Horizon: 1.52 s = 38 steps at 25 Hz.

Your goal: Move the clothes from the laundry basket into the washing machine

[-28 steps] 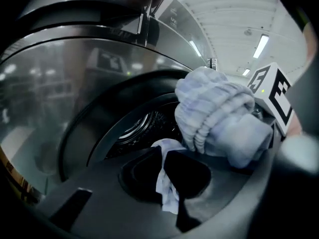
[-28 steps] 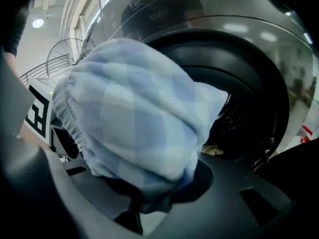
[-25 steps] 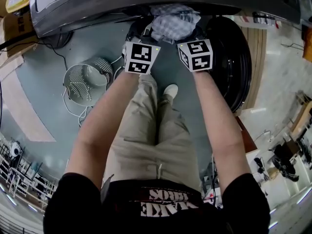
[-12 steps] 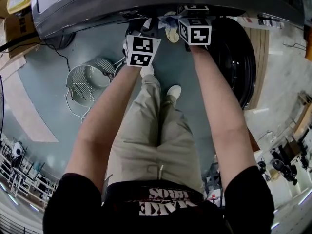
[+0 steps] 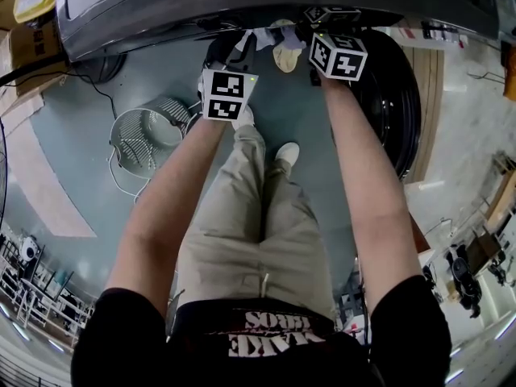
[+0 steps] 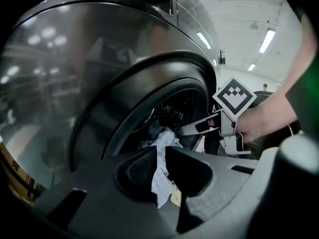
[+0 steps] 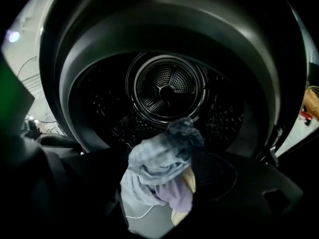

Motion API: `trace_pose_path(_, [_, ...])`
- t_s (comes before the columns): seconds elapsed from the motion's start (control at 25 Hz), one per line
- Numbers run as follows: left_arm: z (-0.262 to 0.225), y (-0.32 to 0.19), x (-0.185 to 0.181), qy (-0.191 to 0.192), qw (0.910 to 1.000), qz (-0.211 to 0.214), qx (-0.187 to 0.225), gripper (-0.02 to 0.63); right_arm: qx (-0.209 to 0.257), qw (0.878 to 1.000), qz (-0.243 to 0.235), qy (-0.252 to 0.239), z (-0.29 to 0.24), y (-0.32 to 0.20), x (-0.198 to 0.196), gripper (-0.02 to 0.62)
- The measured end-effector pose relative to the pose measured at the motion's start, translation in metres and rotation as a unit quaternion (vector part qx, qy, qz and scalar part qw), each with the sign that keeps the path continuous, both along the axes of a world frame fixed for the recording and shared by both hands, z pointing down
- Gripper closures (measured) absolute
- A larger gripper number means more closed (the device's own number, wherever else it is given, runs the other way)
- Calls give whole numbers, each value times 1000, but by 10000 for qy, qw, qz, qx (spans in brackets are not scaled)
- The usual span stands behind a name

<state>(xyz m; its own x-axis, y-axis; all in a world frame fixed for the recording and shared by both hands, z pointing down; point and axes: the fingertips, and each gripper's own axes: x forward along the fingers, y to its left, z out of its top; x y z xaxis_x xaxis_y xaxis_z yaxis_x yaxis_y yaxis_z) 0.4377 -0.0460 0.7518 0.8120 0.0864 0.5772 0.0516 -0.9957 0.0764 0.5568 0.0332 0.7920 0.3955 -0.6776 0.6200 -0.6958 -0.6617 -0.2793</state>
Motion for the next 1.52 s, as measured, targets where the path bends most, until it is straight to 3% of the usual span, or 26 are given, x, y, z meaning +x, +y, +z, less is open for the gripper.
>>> trace_pose_path(0.16, [-4,10,-3,42,10000,35,-24,565,-76,9997,-175,136,-11,10,-11,203])
trace_pose_path(0.24, [-7,14,-7,32,10000,-2,-44,565,-158,9989,-373,218,-17,16,-23,257])
trace_pose_path(0.4, [-22,19,-19,89,9998,-118,-108,566,-420,9933,-883,619,-38,27,-51,591])
trace_pose_path(0.6, [-52,23,-36,354,9986,-170,-352,601,-554,9881,-1221,752,-61,35,-83,591])
trace_pose_path(0.92, [-114,18,-67,813,9951,-491,-262,601,-375,9845,-1343,1068,-120,40,-107,591])
trace_pose_path(1.32, [-201,-1,-96,1024,9907,-888,-93,601,-230,9792,-1515,1333,-202,45,-124,592])
trace_pose_path(1.52, [-233,-1,-111,957,9921,-812,-29,601,-187,9769,-1634,1362,-236,48,-134,592])
